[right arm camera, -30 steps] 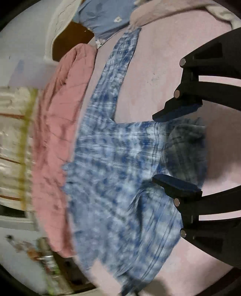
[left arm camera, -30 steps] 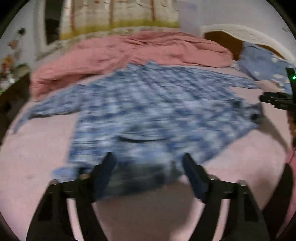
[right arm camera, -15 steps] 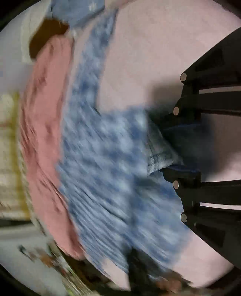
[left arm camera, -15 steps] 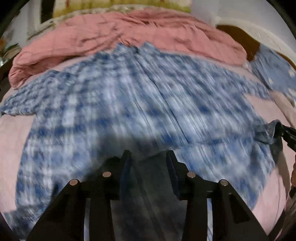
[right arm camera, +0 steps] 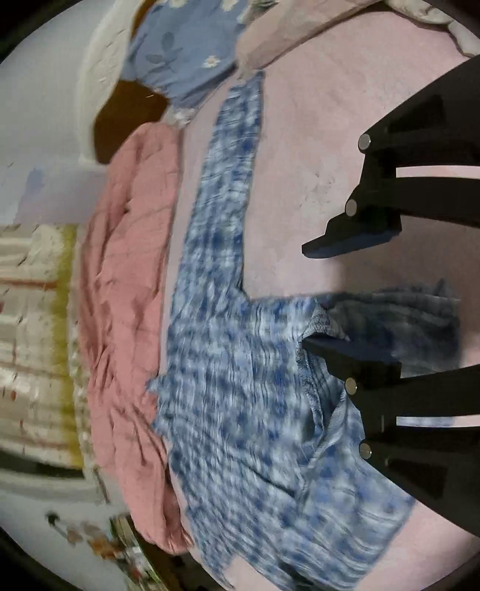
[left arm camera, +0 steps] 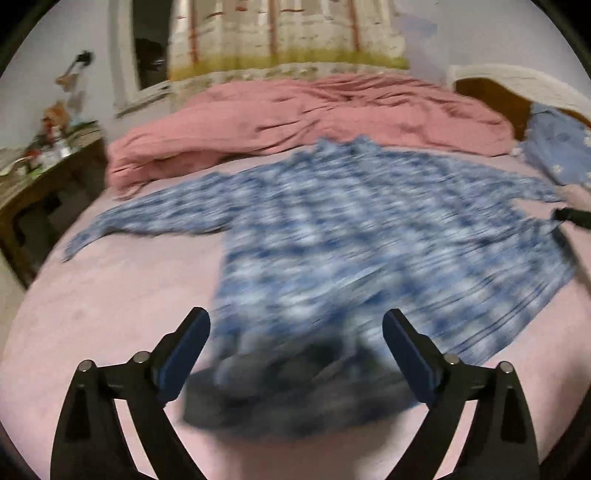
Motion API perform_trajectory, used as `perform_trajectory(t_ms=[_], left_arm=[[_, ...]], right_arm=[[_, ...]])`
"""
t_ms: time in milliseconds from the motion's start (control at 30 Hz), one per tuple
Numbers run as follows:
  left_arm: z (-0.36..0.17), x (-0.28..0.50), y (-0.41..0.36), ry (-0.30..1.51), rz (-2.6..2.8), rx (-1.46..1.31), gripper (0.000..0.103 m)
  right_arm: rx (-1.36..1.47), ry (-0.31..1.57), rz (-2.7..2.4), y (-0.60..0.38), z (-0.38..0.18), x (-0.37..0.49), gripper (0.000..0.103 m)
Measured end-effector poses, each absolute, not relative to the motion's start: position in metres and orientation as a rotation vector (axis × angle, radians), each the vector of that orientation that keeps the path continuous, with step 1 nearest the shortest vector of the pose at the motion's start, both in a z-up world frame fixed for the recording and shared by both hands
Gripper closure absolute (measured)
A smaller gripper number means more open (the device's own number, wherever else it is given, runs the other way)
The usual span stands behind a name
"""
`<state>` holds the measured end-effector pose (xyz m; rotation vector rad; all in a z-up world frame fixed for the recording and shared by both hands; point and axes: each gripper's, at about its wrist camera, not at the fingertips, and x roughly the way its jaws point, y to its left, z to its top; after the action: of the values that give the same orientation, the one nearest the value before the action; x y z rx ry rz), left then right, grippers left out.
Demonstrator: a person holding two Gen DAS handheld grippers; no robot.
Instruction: Fold large clothes
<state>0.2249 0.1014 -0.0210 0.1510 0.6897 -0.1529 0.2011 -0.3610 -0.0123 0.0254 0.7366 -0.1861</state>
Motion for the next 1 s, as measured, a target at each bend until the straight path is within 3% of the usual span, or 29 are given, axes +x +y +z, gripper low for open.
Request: perform_trajectory(t_ms=[133, 233, 367, 500, 533, 567, 600, 700, 867, 900, 933, 967, 1000], left_arm=[[-0.035, 0.221, 0.143, 0.744, -0.146, 0.028, 0.009], [-0.042, 0.214, 0.144, 0.748, -0.195, 0.052, 0.021], [-0.055, 0.223, 0.135, 0.797, -0.221, 0.091, 0.021], [-0.059, 0.23, 0.143, 0.807, -0.226, 0.097, 0.022], [-0.06, 0.232, 0.146, 0.81, -0.22, 0.088, 0.03], [-0.061, 0.235, 0.151, 0.819, -0.216, 0.076, 0.062], [-0.061, 0.239, 0.155, 0.827, -0.215, 0.06, 0.085], [-0.057, 0.253, 0.167, 0.806, -0.217, -0.014, 0.098], [-0.058, 0.28, 0.173, 0.826, -0.199, -0.11, 0.098], [-0.06, 0.283, 0.174, 0.833, -0.192, -0.114, 0.093], [-0.062, 0.287, 0.176, 0.839, -0.158, -0.117, 0.09], [-0.065, 0.29, 0.18, 0.84, -0.122, -0.122, 0.079], [-0.068, 0.291, 0.184, 0.845, -0.089, -0.121, 0.05]], right_arm=[[0.223, 0.914, -0.082, -0.387, -0.031, 0.243, 0.058], [0.374, 0.998, -0.063, -0.403, -0.042, 0.249, 0.058], [0.225, 0.861, -0.121, -0.383, -0.021, 0.217, 0.057], [0.201, 0.724, -0.064, -0.378, 0.009, 0.183, 0.041], [0.217, 0.733, -0.035, -0.38, 0.013, 0.179, 0.041], [0.223, 0.752, -0.024, -0.382, 0.017, 0.179, 0.041], [0.213, 0.759, -0.021, -0.382, 0.018, 0.178, 0.042], [0.132, 0.776, 0.022, -0.368, 0.014, 0.172, 0.041], [0.099, 0.905, -0.039, -0.357, -0.035, 0.194, 0.041], [0.139, 0.918, -0.055, -0.361, -0.045, 0.198, 0.042], [0.179, 0.919, -0.054, -0.365, -0.053, 0.2, 0.054], [0.198, 0.911, -0.054, -0.368, -0.056, 0.2, 0.066], [0.226, 0.885, -0.065, -0.373, -0.058, 0.199, 0.087]])
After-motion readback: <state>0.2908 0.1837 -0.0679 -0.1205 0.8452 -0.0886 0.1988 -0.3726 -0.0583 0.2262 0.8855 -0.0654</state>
